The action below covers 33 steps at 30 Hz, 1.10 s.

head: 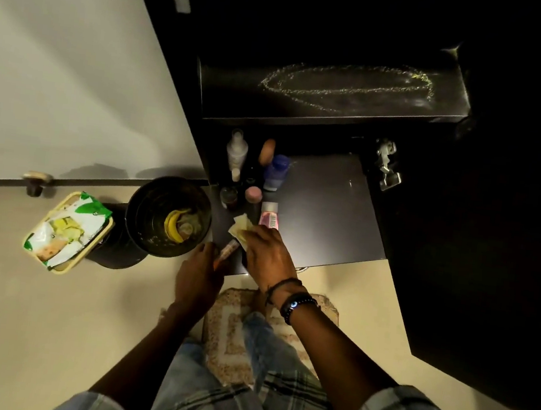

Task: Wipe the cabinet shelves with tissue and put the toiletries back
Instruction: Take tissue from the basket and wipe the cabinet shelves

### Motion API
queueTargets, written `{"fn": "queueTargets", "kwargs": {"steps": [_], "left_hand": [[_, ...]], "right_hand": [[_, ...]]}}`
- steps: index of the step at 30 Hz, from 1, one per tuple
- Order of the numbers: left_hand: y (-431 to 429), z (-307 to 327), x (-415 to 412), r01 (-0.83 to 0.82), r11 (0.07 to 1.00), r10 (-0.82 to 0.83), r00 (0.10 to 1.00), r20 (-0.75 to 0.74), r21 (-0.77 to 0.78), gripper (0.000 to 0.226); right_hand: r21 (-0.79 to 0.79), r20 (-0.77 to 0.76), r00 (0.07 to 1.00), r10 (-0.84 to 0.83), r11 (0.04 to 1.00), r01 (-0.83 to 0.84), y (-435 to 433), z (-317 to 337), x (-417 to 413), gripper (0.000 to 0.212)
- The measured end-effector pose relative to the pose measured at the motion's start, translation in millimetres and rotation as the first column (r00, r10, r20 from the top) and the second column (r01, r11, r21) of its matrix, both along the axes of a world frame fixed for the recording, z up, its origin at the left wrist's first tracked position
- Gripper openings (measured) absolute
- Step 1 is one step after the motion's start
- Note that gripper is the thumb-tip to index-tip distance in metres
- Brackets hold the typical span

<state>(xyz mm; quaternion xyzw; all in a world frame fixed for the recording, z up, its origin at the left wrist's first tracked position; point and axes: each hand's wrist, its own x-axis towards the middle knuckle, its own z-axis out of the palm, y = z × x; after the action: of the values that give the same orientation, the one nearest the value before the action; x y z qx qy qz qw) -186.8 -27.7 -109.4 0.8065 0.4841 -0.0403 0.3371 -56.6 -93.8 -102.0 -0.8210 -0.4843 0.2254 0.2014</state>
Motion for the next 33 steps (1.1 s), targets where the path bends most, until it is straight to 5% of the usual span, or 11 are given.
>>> {"fn": "queueTargets", "kwargs": {"steps": [4,11,15,24,29,33], "left_hand": [[3,5,-10,-0.070,0.997,0.070,0.997,0.033,0.012,0.024],[1,40,-12,-0.153,0.987,0.139,0.967,0.215,0.049,0.017],[1,67,2,-0.220,0.976,0.199,0.898,0.392,0.008,0.014],[16,80,28,-0.198,0.980,0.165,0.856,0.489,0.014,0.017],[14,75,28,-0.162,0.987,0.132,0.838,0.529,0.010,0.021],[5,77,33,-0.147,0.989,0.123,0.844,0.522,0.005,0.020]], "right_hand": [[-0.005,-0.015,1.000,0.020,1.000,-0.020,15,10,-4,0.038],[0.505,0.076,0.978,-0.193,0.853,0.129,19,102,16,0.027],[0.678,0.229,0.936,-0.268,0.734,0.045,33,168,47,0.022],[0.553,0.448,0.875,-0.184,0.826,-0.109,82,174,106,0.028],[0.667,0.350,0.893,-0.282,0.744,-0.027,42,163,87,0.022],[0.430,0.232,0.954,-0.188,0.900,0.072,9,110,79,0.022]]}}
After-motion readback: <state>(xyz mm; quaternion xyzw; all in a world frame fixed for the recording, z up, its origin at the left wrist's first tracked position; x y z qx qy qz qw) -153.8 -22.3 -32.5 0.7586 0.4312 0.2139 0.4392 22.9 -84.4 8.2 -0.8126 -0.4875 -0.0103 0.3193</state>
